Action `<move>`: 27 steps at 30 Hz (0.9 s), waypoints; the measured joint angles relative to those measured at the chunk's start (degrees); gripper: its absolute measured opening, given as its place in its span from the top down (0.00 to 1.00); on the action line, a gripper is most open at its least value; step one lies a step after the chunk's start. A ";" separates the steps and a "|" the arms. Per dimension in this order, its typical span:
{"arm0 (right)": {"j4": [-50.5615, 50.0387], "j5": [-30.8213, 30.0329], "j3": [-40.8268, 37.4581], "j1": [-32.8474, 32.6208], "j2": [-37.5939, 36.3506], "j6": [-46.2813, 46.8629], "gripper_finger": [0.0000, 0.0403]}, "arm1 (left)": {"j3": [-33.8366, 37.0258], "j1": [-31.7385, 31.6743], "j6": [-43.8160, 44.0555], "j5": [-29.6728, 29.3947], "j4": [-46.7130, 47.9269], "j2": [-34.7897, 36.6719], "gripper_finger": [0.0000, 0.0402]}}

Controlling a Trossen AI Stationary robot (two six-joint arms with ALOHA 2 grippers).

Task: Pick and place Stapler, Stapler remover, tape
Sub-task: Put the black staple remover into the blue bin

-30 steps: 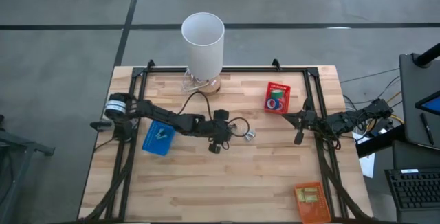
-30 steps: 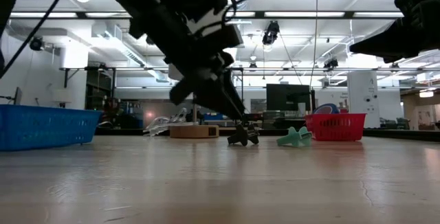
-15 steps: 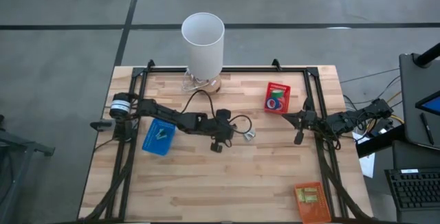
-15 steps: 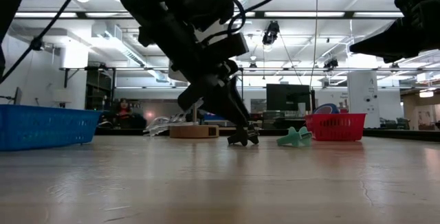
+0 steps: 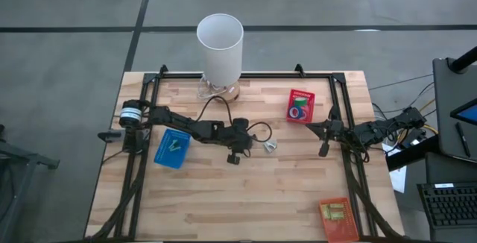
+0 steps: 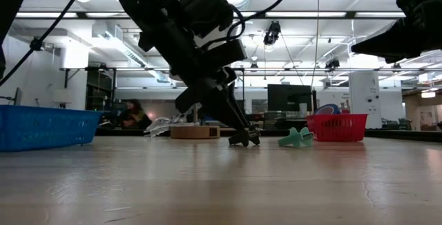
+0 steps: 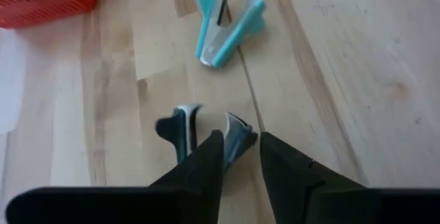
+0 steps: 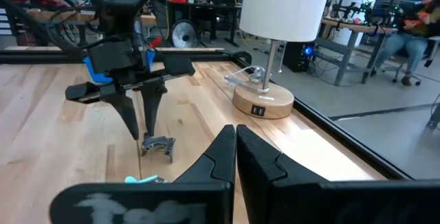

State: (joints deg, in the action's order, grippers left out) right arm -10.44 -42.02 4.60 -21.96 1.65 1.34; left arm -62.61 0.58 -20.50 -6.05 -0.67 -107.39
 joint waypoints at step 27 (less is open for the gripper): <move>0.03 0.00 -0.02 -0.01 -0.02 0.04 0.98 | 0.10 -1.14 0.90 2.18 -3.38 -3.12 0.77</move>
State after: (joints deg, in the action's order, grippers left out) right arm -10.41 -42.02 4.58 -21.97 1.63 1.39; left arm -62.51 -0.56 -19.60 -3.87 -4.04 -110.51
